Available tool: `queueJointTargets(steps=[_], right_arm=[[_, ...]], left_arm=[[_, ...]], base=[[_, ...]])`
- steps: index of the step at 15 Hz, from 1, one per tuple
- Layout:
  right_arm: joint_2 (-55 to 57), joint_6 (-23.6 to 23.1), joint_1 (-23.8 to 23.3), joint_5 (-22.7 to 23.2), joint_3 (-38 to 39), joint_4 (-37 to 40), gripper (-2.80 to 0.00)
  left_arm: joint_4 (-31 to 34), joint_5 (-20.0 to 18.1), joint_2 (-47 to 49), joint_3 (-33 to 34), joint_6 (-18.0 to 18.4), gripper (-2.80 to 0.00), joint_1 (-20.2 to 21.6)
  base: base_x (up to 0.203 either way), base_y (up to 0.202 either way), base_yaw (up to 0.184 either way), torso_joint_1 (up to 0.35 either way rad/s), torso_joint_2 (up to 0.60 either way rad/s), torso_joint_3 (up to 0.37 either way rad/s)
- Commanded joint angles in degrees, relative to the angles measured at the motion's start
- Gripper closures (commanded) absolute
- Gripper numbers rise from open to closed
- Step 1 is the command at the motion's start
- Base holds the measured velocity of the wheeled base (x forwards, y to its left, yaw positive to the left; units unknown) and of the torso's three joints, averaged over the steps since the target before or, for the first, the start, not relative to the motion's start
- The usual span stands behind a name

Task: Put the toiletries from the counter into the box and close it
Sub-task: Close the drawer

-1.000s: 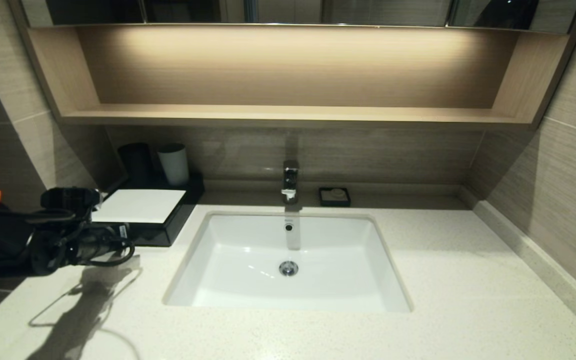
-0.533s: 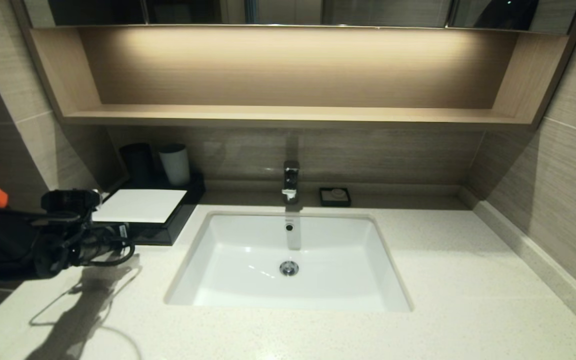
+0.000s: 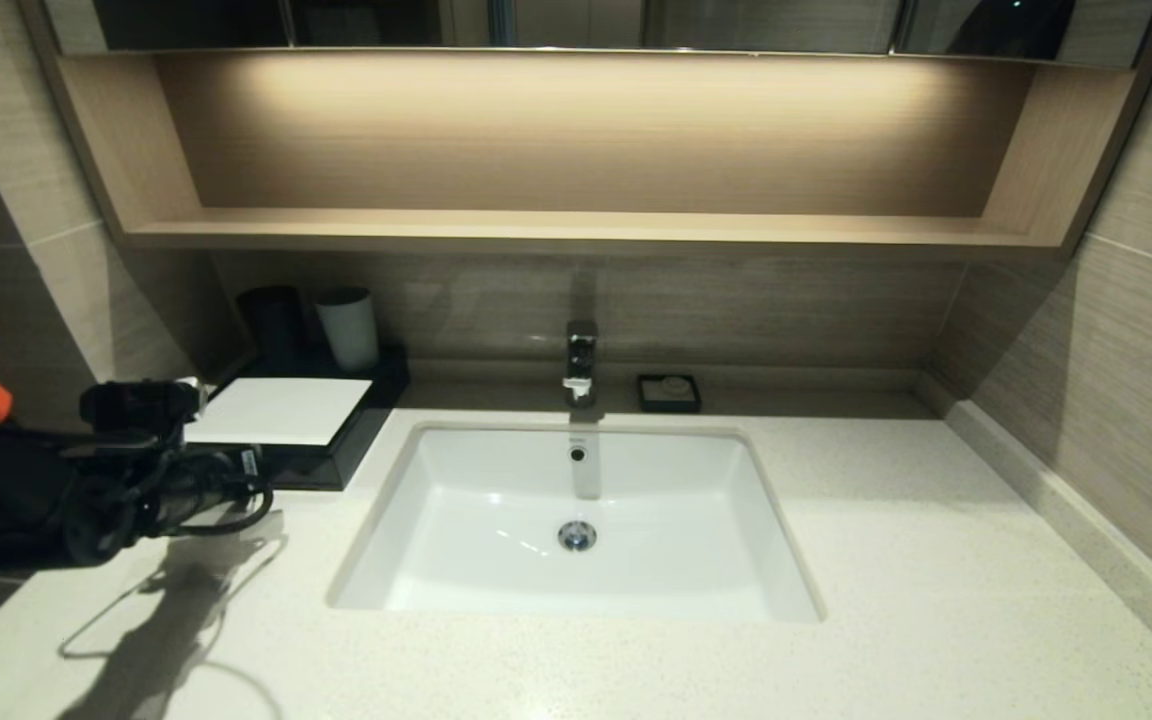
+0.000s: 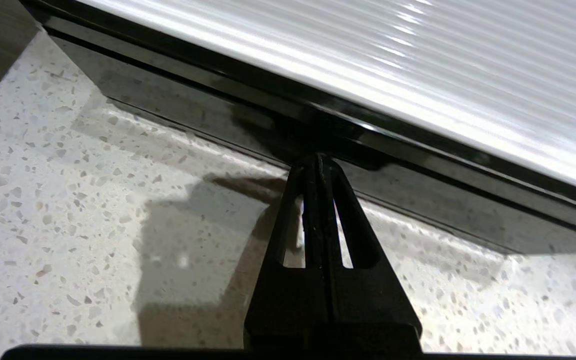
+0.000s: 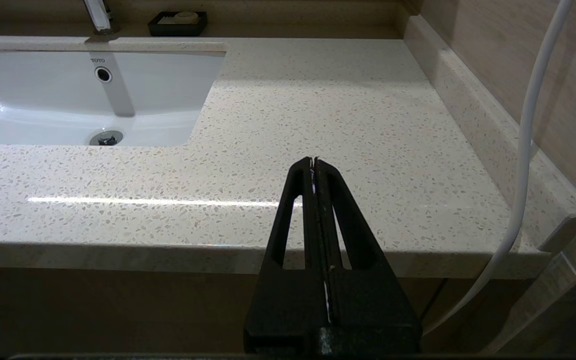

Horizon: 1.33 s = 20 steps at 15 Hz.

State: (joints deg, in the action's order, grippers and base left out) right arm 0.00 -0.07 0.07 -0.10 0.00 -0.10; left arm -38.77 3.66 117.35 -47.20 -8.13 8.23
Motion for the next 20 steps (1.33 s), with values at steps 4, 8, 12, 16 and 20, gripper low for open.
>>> queueJointTargets(steps=[4,8,12,16,20], right_arm=[[0.0,0.0,0.0,0.0,0.0,0.0,0.0],[0.0,0.0,0.0,0.0,0.1,0.0,0.0],[-0.1,0.0,0.0,0.0,0.0,0.0,0.0],[0.0,0.0,0.0,0.0,0.1,0.0,0.0],[-0.1,0.0,0.0,0.0,0.1,0.0,0.0]], left_arm=[[0.3,0.2,-4.9,4.9,0.3,0.0,-0.3],[0.2,0.2,-9.3,9.4,0.4,0.0,-0.4],[0.3,0.1,-17.4,14.8,0.4,0.0,-1.5],[0.7,0.1,-26.2,20.0,0.7,0.0,-2.7],[0.8,0.0,-33.5,25.3,2.8,0.0,-5.4]], base=[[0.0,0.0,0.0,0.0,0.0,0.0],[0.0,0.0,0.0,0.0,0.0,0.0],[0.0,0.0,0.0,0.0,0.0,0.0],[0.0,0.0,0.0,0.0,0.0,0.0],[0.0,0.0,0.0,0.0,0.0,0.0]])
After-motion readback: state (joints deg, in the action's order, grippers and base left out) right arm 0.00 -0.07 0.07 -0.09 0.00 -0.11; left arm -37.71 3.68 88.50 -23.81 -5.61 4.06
